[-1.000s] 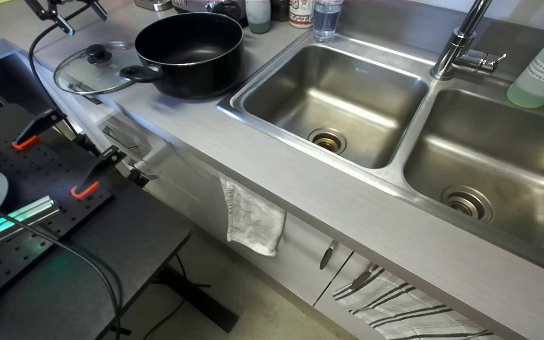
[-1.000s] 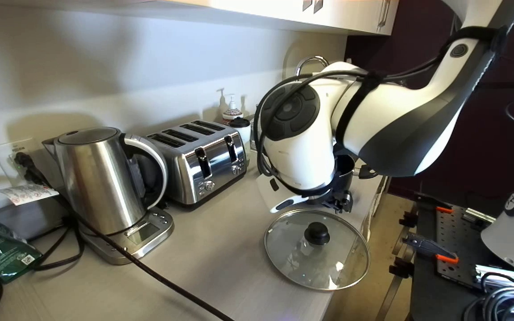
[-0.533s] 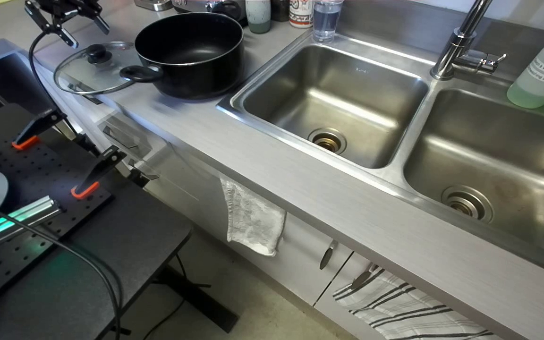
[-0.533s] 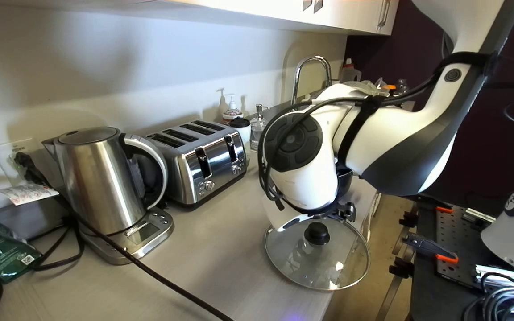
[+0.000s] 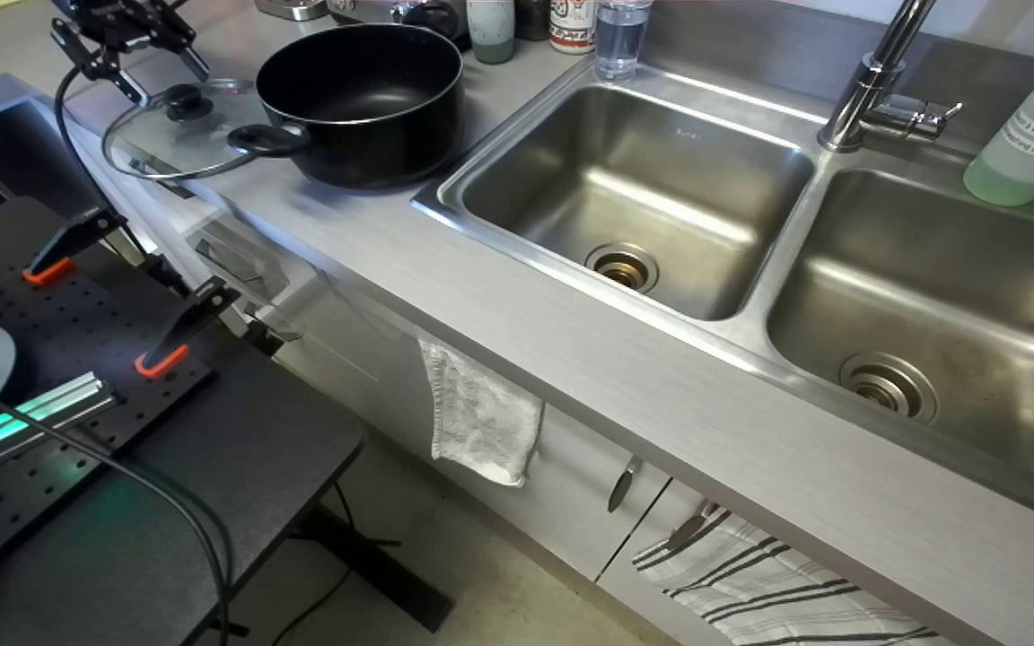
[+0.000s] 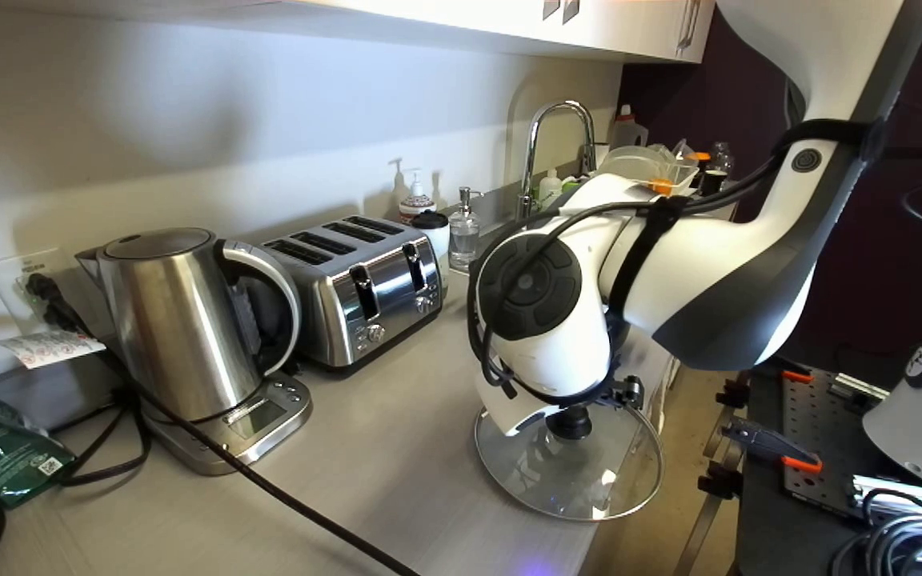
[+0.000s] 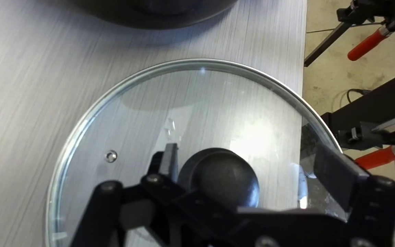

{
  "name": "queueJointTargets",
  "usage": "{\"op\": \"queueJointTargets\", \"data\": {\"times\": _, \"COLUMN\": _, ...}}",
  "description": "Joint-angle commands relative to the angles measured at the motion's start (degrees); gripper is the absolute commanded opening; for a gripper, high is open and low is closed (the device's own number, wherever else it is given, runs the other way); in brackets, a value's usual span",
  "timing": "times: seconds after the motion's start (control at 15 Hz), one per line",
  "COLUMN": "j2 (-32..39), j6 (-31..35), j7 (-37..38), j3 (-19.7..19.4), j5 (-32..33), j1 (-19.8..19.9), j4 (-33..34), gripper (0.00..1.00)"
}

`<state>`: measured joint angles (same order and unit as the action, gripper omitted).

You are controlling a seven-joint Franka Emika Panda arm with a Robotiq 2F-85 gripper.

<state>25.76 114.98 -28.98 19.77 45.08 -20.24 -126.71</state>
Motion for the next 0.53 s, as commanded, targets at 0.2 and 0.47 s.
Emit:
{"op": "queueJointTargets", "data": {"times": 0.2, "j2": 1.0, "j6": -0.5, "j7": -0.4, "j3": 0.1, "j5": 1.3, "j1": -0.5, "j4": 0.7, "gripper": 0.67}}
{"op": "queueJointTargets", "data": {"times": 0.47, "j2": 0.9, "j6": -0.5, "j7": -0.4, "j3": 0.1, "j5": 1.6, "j1": -0.4, "j4": 0.6, "gripper": 0.34}}
